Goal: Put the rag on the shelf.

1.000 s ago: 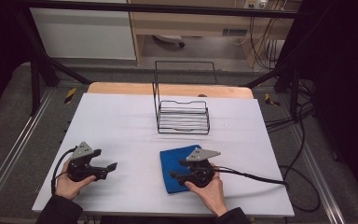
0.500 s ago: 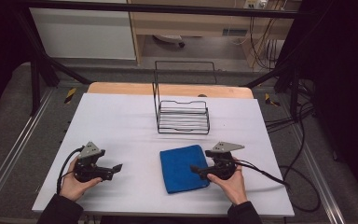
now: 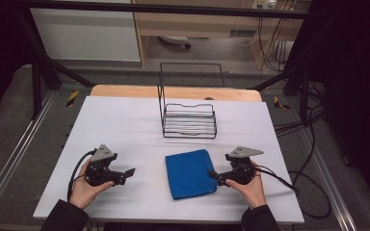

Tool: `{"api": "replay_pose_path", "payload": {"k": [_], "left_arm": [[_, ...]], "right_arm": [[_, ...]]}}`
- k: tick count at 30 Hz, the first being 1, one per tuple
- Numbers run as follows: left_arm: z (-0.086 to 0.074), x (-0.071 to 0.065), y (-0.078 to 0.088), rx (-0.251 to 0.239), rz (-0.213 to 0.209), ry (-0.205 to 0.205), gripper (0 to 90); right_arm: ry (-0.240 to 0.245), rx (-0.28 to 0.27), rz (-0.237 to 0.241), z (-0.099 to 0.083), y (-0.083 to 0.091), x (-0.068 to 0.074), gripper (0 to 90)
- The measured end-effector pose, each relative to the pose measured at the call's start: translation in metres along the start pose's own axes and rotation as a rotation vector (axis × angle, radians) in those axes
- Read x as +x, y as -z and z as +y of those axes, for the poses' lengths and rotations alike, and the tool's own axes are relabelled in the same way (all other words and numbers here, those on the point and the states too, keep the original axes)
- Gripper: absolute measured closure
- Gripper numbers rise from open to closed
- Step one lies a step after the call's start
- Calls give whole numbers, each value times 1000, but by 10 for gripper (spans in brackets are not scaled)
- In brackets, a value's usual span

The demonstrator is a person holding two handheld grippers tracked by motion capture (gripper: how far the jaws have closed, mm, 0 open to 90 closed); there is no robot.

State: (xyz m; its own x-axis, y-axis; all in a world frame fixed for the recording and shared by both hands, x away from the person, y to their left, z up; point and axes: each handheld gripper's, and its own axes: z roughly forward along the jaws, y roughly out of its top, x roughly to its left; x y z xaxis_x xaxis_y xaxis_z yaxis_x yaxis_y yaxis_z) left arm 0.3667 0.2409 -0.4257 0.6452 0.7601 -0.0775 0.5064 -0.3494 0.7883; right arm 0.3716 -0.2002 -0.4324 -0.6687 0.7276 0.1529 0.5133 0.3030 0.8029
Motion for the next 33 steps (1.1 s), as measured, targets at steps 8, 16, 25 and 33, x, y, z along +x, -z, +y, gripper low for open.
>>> {"api": "replay_pose_path", "payload": {"k": [8,16,25,33], "left_arm": [[18,-15,-12,12,-12,-25,73],[37,-30,-29,18,-24,-38,73],[56,-41,-46,28,-20,-51,81],[64,-45,-66,28,-16,6,146]], "right_arm": [[2,-1,-20,0,5,-3,18],[11,-13,-27,1,9,-3,16],[11,-15,-25,1,9,-3,15],[10,-10,-28,1,9,-3,15]]}}
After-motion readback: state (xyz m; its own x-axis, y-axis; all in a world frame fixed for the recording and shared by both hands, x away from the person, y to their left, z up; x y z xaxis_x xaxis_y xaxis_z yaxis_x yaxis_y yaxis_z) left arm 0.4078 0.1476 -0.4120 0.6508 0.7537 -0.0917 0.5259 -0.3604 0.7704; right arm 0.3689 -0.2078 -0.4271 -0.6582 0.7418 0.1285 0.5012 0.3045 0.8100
